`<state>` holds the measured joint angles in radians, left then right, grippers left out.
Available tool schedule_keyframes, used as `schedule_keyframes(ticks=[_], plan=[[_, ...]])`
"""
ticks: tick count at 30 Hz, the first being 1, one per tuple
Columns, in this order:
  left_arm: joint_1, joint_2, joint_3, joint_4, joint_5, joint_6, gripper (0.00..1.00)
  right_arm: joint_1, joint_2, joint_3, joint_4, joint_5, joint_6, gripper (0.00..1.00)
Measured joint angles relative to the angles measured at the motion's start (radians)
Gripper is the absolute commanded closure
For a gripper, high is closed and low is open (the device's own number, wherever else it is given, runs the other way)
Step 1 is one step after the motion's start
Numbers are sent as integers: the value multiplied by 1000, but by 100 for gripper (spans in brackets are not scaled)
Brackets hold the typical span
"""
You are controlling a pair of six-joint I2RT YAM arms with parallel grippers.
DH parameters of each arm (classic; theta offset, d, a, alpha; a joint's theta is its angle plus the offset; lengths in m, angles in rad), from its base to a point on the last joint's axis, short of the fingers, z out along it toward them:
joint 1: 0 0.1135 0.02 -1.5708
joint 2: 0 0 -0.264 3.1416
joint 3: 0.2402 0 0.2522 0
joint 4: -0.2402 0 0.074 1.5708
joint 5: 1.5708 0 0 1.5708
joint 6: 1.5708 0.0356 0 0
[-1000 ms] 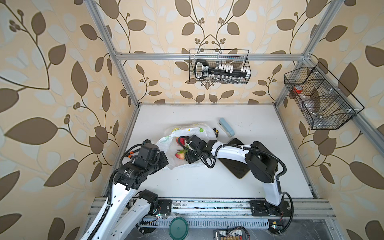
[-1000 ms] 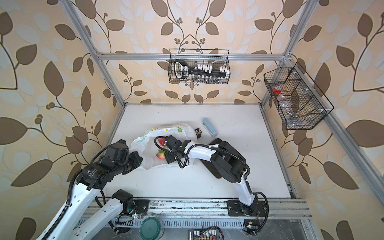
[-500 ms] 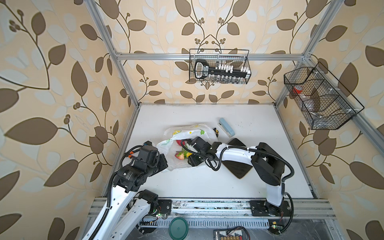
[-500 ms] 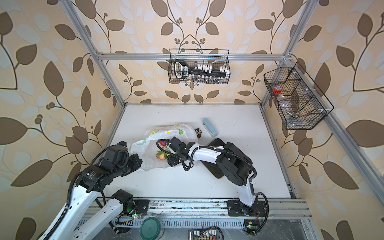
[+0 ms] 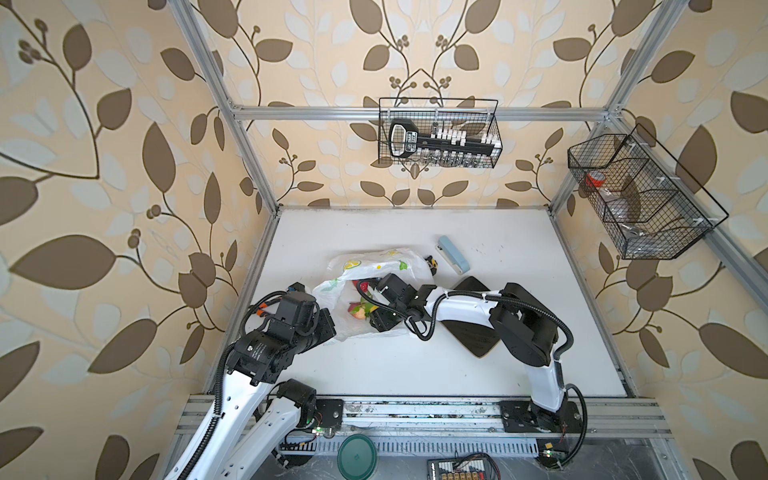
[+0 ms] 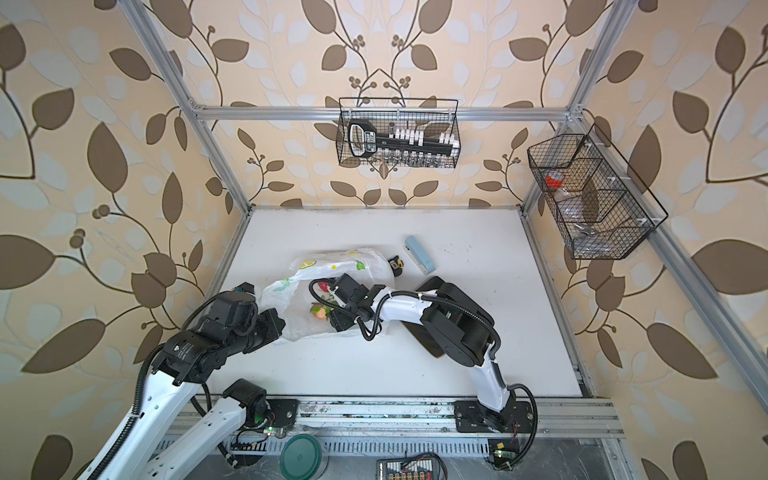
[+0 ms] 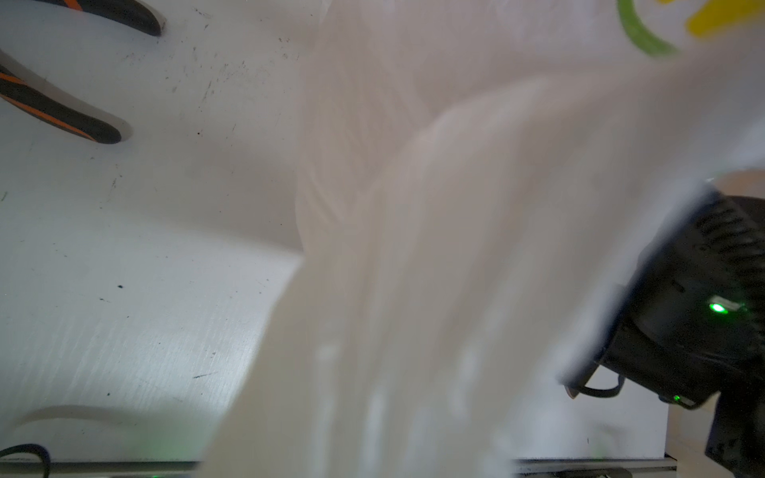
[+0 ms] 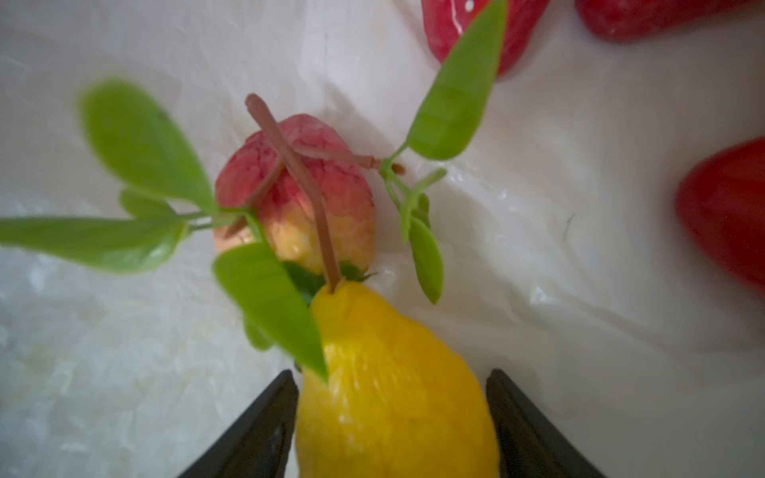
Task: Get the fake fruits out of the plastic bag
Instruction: 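Grasp the yellow pear with leaves inside the bag with the right gripper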
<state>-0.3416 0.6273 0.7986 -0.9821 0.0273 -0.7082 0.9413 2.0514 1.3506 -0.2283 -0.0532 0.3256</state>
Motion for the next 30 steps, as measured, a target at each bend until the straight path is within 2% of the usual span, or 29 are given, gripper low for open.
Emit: schedule_keyframes(ticks=[9, 12, 19, 26, 30], plan=[[0, -6, -2, -1, 3, 1, 100, 0, 4, 23, 16, -3, -81, 52], [0, -6, -2, -1, 3, 1, 100, 0, 2, 23, 11, -11, -89, 57], [0, -6, -2, 5, 17, -13, 100, 1, -79, 16, -44, -27, -74, 56], [0, -5, -2, 24, 17, -60, 100, 8, -238, -65, -62, 1, -69, 56], [0, -3, -2, 26, 17, -80, 100, 13, -280, -97, -64, 18, -92, 55]])
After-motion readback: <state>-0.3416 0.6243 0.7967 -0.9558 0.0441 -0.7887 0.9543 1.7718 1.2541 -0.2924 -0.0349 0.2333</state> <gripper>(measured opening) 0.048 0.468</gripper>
